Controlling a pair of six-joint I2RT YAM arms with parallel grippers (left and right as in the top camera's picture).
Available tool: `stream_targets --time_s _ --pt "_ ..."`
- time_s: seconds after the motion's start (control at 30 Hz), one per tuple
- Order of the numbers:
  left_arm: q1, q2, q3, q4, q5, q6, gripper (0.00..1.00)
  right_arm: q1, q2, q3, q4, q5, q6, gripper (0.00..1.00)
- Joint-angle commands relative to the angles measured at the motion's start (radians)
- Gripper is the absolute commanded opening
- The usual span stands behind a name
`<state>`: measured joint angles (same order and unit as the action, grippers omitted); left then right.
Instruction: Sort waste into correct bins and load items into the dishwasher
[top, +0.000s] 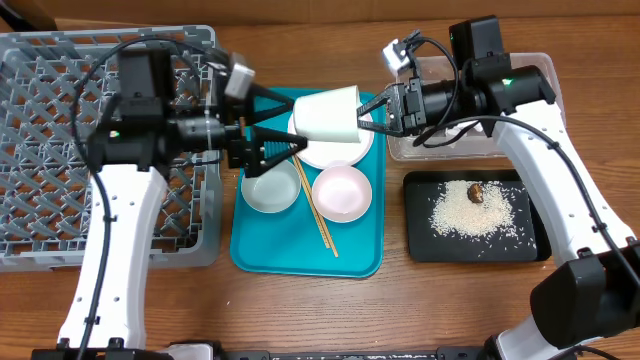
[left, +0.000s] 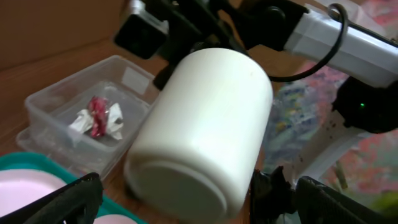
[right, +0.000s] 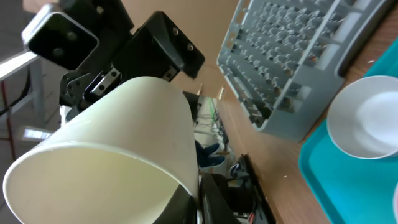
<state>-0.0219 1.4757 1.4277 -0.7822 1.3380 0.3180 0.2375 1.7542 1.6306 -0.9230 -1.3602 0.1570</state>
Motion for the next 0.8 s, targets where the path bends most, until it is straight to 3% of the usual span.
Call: stream_targets --time_s 0.0,0.13,0.6,0.7,0.77 --pt "-0.053 0.008 0.015 0.031 0.050 0.016 1.00 0.032 -0.004 0.008 0.008 -0.052 -0.008 0.04" --pt "-0.085 0.008 0.015 0.036 0.050 0.015 0.97 0.044 -0.004 0.008 0.009 -0.056 -0.008 0.04" --pt "-0.089 0.008 0.015 0.049 0.038 0.016 0.68 0.044 -0.004 0.008 0.000 -0.055 -0.008 0.05" --pt "-0.089 0.008 0.015 0.053 -0.038 0.014 0.63 0.044 -0.004 0.008 0.000 -0.048 -0.008 0.24" --pt "-0.089 0.008 0.015 0.054 -0.117 0.009 0.60 0.044 -0.004 0.008 -0.006 0.000 -0.008 0.28"
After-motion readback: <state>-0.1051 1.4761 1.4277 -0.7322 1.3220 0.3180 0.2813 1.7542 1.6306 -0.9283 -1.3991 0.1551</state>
